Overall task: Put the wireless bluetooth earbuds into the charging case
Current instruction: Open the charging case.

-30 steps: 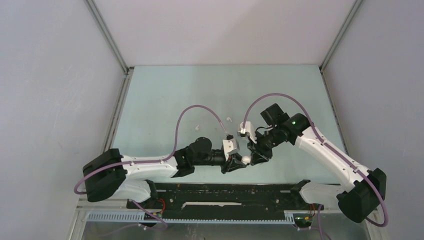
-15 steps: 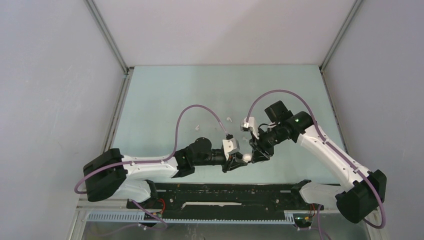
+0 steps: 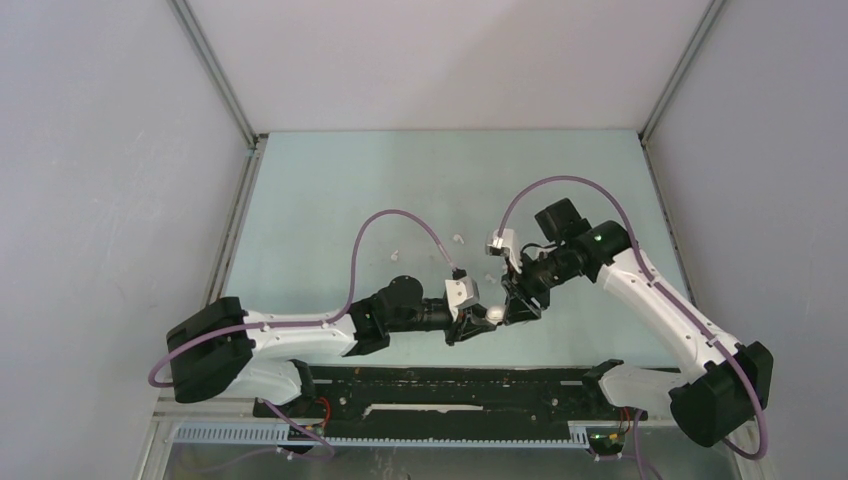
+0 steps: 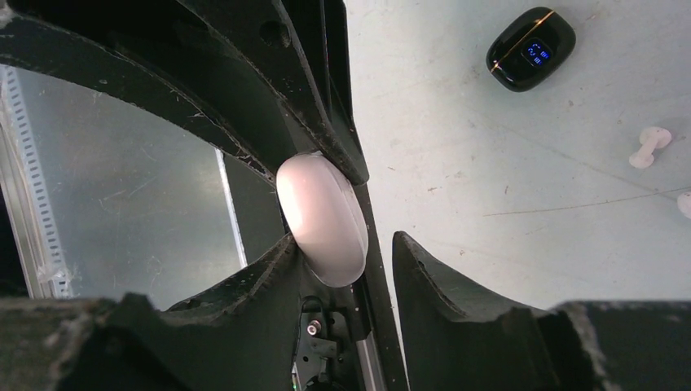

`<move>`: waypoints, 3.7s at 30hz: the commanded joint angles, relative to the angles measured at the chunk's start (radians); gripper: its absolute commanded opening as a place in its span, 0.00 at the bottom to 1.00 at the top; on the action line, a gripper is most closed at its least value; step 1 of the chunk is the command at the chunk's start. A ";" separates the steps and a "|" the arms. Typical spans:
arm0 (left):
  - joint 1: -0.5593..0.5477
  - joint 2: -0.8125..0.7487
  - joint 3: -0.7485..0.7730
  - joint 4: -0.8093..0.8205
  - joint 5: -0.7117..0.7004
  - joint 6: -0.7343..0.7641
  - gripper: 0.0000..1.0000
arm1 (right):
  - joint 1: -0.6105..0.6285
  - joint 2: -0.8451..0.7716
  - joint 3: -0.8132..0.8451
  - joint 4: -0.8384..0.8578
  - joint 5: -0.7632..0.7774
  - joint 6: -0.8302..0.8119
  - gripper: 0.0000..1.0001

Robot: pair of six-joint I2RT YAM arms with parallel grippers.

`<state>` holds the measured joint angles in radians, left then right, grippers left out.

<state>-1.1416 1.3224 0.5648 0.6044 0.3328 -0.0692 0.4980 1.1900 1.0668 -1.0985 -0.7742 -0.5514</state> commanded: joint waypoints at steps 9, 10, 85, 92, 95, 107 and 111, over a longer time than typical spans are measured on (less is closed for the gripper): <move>-0.035 -0.001 0.003 0.032 0.073 0.027 0.00 | -0.084 -0.005 0.092 0.053 -0.099 -0.012 0.51; -0.035 0.000 0.004 0.032 0.072 0.027 0.00 | -0.087 -0.004 0.096 0.045 -0.112 -0.017 0.51; -0.037 -0.016 -0.015 0.129 0.074 -0.014 0.00 | -0.133 0.061 0.051 -0.130 -0.256 -0.194 0.64; -0.037 -0.009 -0.013 0.123 0.062 -0.018 0.00 | -0.148 0.049 0.107 -0.264 -0.335 -0.318 0.68; -0.036 -0.007 -0.008 0.118 0.051 -0.022 0.00 | -0.185 0.031 0.166 -0.348 -0.376 -0.382 0.71; -0.009 -0.094 -0.073 0.110 -0.017 -0.069 0.00 | -0.417 0.004 0.142 -0.107 -0.265 -0.170 0.61; 0.016 -0.164 -0.122 0.098 -0.063 -0.082 0.00 | -0.428 0.005 0.086 0.075 -0.135 -0.040 0.56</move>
<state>-1.1488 1.2396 0.4751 0.6842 0.3347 -0.1322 0.0780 1.1896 1.1934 -1.2278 -1.0302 -0.7441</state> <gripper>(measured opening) 0.285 0.578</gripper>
